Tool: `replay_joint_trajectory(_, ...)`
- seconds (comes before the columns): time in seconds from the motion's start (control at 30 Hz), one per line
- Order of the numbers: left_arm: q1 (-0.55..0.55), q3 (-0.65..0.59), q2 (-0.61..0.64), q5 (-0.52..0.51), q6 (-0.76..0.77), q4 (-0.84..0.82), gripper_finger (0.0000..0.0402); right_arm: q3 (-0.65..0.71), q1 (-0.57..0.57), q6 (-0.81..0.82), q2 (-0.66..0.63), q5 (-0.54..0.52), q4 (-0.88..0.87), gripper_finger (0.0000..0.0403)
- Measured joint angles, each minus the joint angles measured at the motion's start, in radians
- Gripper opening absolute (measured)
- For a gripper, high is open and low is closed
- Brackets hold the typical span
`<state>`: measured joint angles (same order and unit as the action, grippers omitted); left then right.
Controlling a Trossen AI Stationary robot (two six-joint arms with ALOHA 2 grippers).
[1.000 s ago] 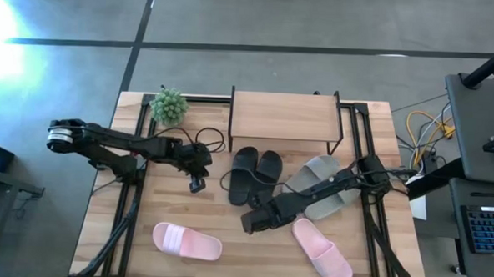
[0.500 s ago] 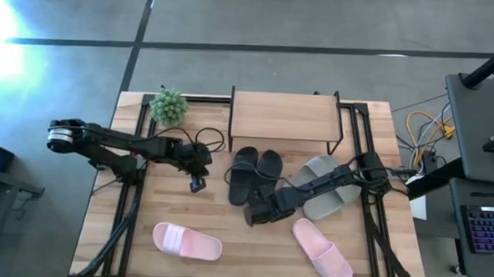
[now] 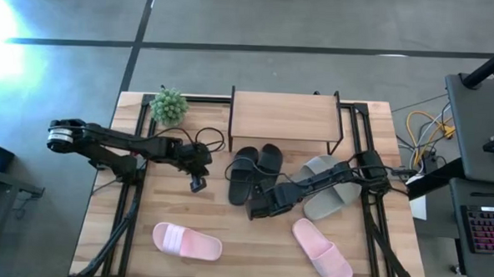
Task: Pick and place slides into the shelf
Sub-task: Adjust the black slippers
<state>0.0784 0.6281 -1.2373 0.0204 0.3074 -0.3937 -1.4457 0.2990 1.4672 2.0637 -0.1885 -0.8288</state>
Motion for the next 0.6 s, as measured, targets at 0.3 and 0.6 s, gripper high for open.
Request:
replay_joint_trajectory(0.3,0.0,-0.017,0.0,0.002,0.053,0.061,0.0018,0.018,0.035,0.125,-0.179,-0.038,-0.212,0.0013)
replay_joint_trajectory(0.6,0.001,-0.078,-0.007,0.003,0.184,0.214,0.0018,0.212,-0.038,0.259,-0.288,-0.079,-0.159,0.0012)
